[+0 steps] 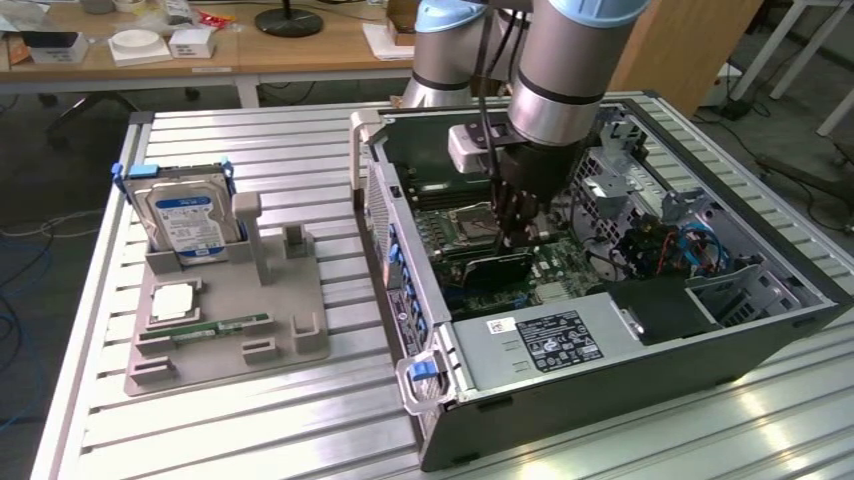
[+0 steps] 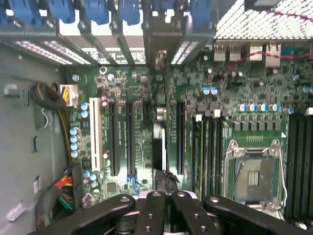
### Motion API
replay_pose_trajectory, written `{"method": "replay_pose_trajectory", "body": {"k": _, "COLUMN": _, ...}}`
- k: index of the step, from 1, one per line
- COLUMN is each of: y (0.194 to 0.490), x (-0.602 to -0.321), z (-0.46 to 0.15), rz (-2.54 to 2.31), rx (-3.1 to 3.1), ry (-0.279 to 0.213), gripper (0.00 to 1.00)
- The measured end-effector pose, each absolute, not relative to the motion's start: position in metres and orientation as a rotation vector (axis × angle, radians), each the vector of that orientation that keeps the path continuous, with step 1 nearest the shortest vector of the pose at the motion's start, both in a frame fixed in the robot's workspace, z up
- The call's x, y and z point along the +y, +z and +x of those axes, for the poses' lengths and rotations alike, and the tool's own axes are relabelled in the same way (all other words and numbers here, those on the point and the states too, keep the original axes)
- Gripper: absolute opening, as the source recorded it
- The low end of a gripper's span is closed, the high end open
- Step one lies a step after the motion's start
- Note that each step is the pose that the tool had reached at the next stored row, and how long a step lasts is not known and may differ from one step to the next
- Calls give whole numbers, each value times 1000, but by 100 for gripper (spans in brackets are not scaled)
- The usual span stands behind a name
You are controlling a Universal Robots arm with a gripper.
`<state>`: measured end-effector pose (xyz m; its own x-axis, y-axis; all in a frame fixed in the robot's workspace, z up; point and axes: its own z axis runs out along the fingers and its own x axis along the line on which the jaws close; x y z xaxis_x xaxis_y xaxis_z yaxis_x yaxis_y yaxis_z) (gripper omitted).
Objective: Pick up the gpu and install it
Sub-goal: 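Press down on the gpu until it lock into place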
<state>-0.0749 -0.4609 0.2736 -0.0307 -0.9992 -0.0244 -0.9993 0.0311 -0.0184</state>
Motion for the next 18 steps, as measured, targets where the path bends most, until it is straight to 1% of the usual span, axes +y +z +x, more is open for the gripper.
{"method": "replay_pose_trajectory", "body": {"k": 18, "y": 271, "x": -459, "z": -103, "rz": -2166, "rx": 2234, "ry": 6, "gripper": 10}}
